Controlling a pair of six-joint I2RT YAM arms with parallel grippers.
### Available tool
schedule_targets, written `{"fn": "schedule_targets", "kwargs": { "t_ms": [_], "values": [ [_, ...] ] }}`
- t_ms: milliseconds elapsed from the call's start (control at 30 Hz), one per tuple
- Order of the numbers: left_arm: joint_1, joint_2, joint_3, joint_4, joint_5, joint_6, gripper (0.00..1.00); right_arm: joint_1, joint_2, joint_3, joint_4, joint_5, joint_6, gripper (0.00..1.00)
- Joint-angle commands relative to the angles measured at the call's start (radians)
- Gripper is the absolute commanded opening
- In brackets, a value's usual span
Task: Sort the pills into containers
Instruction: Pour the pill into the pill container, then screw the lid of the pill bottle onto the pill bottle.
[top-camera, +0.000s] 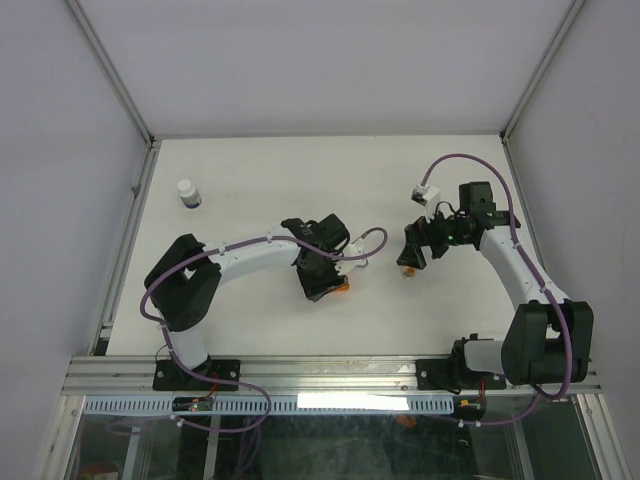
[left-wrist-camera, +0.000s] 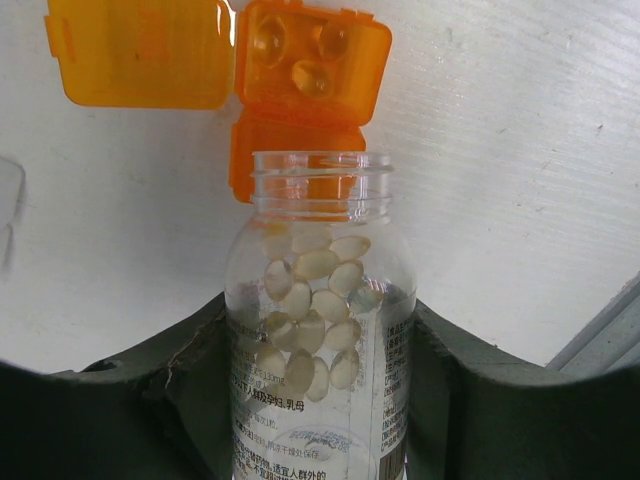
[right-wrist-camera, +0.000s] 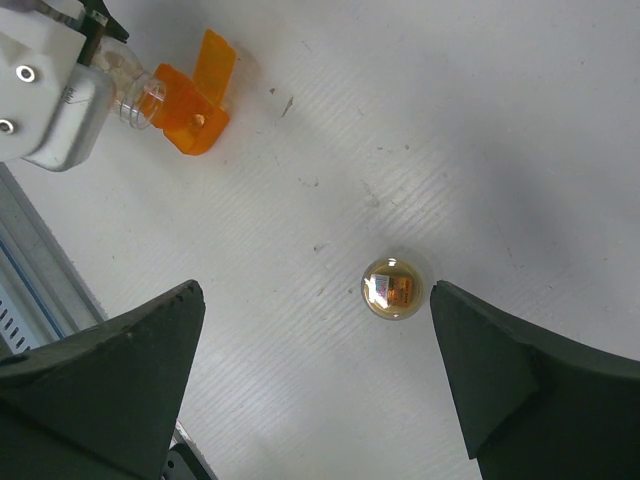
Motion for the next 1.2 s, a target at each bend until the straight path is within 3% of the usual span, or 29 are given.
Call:
{"fn": "schedule_targets", "kwargs": {
  "t_ms": [0, 233, 367, 567, 633, 733, 900, 1167],
  "values": [
    [0.004, -0.109, -0.049, 0.086, 0.015, -0.017, 0.0, -0.007, -0.03, 0.048, 0.013, -0.025, -0.011, 0.99],
    [0.005, -0.295, -0.194, 0.293, 0.056, -0.065, 0.0, -0.008, -0.028, 0.046, 0.012, -0.037, -0.016, 0.99],
    [0.005, -0.464, -0.327, 0.505, 0.124, -0.121, 0.0, -0.008, -0.034, 0.042, 0.013, -0.059, -0.031, 0.99],
    [0.007, -0.734, -0.654, 1.159, 0.304, -0.274, 0.0, -0.007, -0.073, 0.014, 0.042, -0.151, -0.073, 0.99],
    [0.008, -0.77, -0.758, 1.431, 0.354, -0.351, 0.0, -0.008, -0.095, -0.006, 0.061, -0.2, -0.102, 0.99],
    [0.009, -0.757, -0.836, 1.679, 0.391, -0.462, 0.0, -0.008, -0.144, -0.037, 0.096, -0.289, -0.174, 0.99],
    [0.01, -0.746, -0.857, 1.76, 0.453, -0.522, 0.0, -0.005, -0.18, -0.073, -0.023, -0.416, -0.574, 0.99],
    [0.014, -0.811, -0.942, 1.746, 0.421, -0.504, 0.0, -0.006, -0.069, -0.026, -0.267, -0.264, -0.964, 0.96]
  ]
}}
